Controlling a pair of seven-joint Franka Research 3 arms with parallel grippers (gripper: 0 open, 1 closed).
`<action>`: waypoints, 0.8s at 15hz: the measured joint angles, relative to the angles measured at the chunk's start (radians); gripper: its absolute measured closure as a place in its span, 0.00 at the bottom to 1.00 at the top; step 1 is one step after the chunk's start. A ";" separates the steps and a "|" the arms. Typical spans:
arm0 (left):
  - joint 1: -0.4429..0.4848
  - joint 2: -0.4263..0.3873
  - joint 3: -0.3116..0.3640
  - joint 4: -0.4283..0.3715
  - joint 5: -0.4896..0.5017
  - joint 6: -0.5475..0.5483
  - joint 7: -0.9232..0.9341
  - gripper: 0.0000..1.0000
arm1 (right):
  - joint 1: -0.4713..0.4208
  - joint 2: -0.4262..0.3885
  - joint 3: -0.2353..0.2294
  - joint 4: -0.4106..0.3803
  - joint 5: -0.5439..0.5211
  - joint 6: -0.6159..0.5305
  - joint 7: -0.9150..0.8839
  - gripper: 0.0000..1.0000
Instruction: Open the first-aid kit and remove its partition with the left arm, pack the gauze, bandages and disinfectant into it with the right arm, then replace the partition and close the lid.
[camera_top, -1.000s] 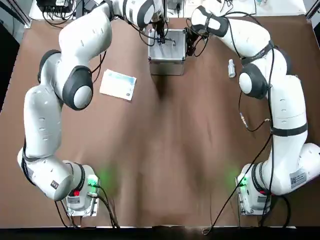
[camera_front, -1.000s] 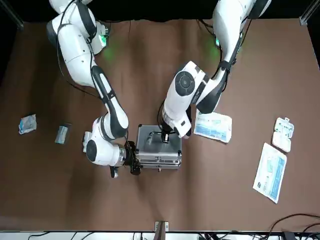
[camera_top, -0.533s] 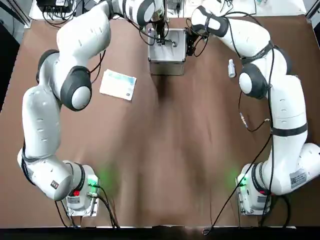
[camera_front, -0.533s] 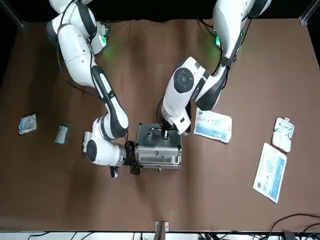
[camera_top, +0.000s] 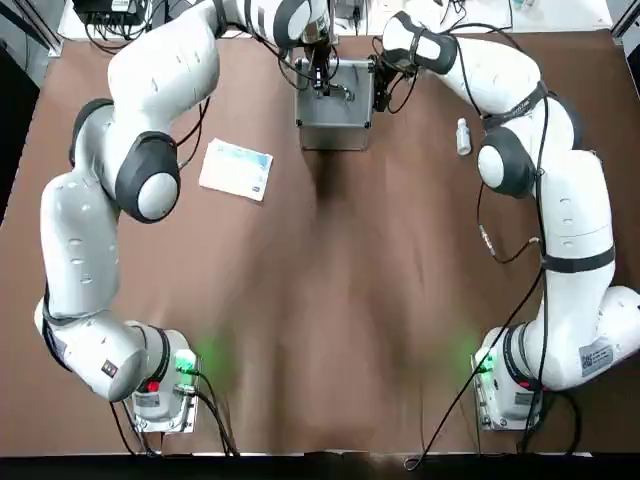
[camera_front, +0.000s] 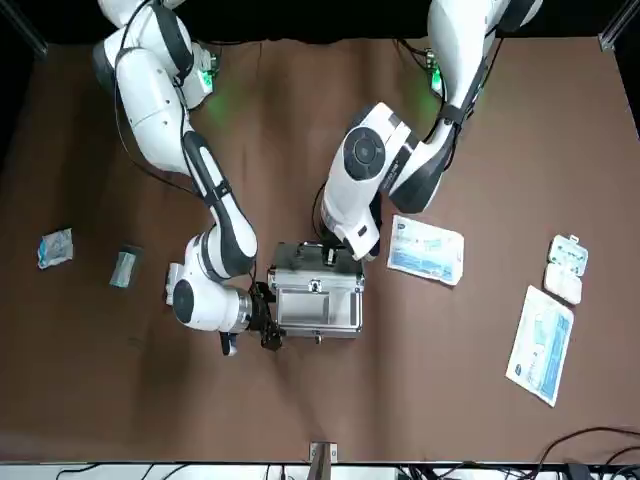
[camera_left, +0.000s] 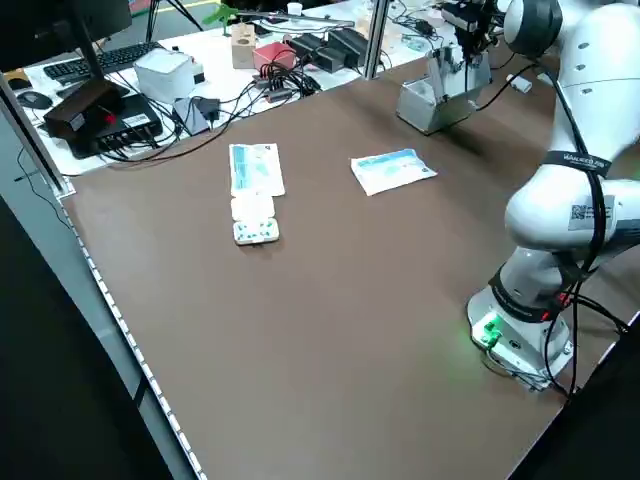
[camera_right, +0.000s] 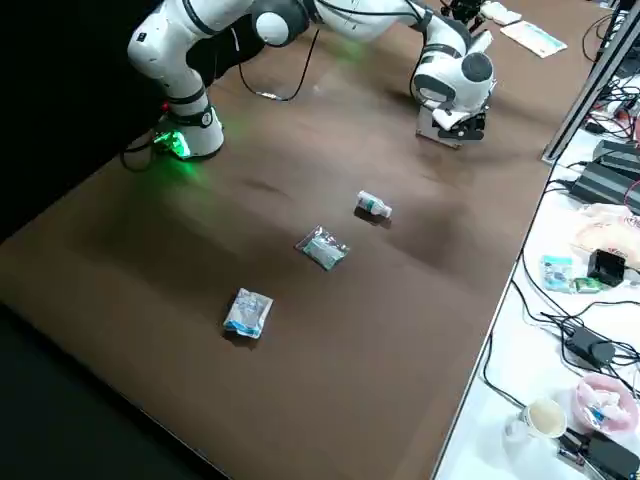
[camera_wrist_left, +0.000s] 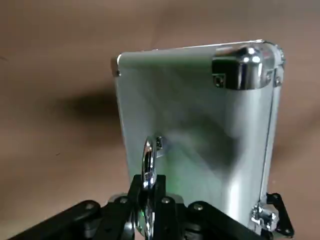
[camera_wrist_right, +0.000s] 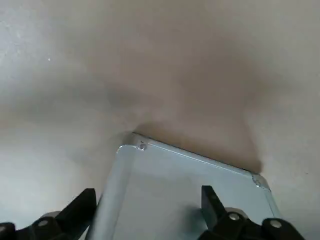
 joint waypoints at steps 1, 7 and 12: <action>0.000 -0.002 -0.001 0.000 -0.007 -0.011 0.000 0.87 | 0.000 0.000 0.000 0.000 0.000 0.000 0.000 0.08; 0.001 -0.007 -0.004 0.000 -0.035 -0.053 0.002 0.85 | 0.000 0.000 0.000 0.000 0.000 0.000 -0.001 0.08; -0.008 -0.013 -0.031 -0.001 -0.046 -0.061 0.012 0.71 | 0.000 0.000 0.000 0.000 0.000 0.000 -0.001 0.08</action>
